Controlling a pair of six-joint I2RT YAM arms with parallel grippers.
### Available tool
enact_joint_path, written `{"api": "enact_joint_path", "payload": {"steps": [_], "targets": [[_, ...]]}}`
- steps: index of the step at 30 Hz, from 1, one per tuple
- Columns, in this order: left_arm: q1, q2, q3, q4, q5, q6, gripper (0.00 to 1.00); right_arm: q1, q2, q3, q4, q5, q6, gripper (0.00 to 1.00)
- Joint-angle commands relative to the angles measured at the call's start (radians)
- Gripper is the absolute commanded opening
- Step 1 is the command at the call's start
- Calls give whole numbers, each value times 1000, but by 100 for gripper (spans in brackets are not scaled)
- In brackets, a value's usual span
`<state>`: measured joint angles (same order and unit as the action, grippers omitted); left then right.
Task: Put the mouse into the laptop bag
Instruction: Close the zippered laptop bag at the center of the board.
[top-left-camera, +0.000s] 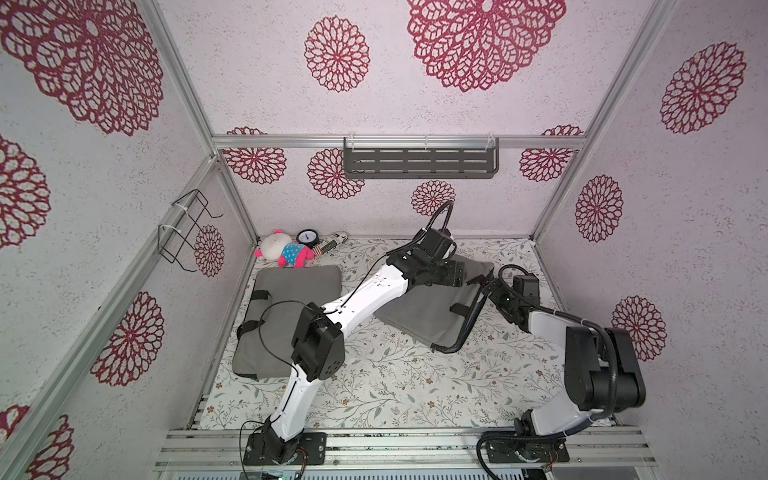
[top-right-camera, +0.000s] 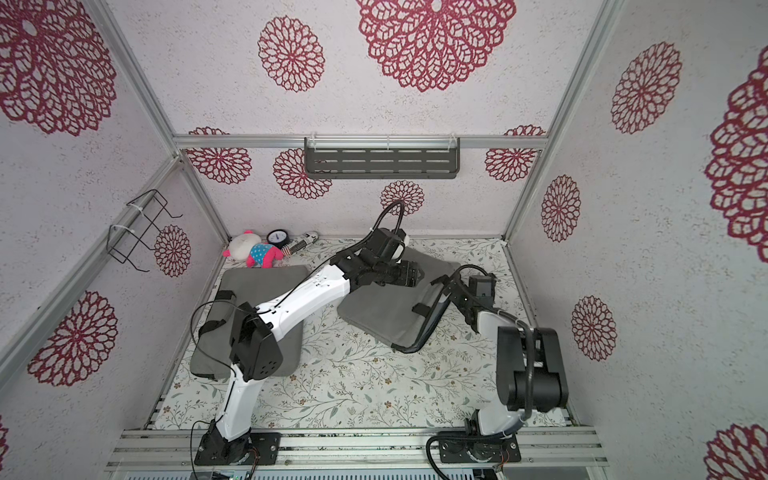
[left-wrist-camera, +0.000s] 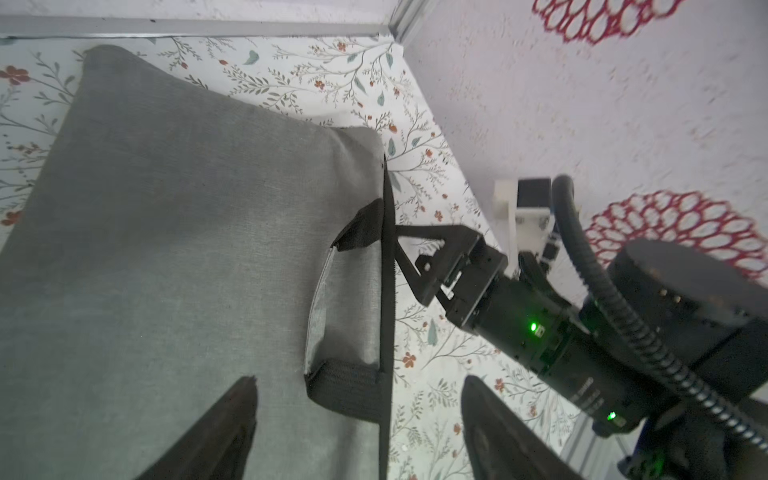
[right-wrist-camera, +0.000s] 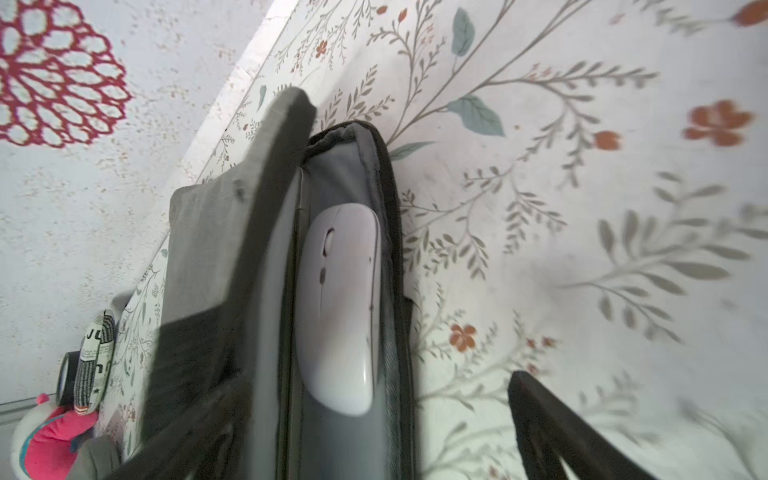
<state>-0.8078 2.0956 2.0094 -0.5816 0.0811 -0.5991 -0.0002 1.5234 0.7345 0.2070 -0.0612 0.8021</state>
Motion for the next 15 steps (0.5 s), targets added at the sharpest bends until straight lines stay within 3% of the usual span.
{"api": "enact_joint_path", "payload": {"steps": [1, 5, 8, 12, 15], "targets": [[-14, -206, -191, 188, -116, 1, 89, 0, -142, -59, -57, 77, -21, 98], [-32, -448, -567, 471, -245, -21, 99, 5, -278, -136, -96, 78, -33, 98], [-35, -591, -821, 691, -264, -38, 98, 37, -351, -133, -178, 90, -56, 99], [-38, -650, -953, 736, -239, -32, 98, 179, -426, -135, -207, 135, -95, 99], [-37, -675, -1047, 763, -310, -74, 99, 330, -442, -152, -172, 172, -79, 98]]}}
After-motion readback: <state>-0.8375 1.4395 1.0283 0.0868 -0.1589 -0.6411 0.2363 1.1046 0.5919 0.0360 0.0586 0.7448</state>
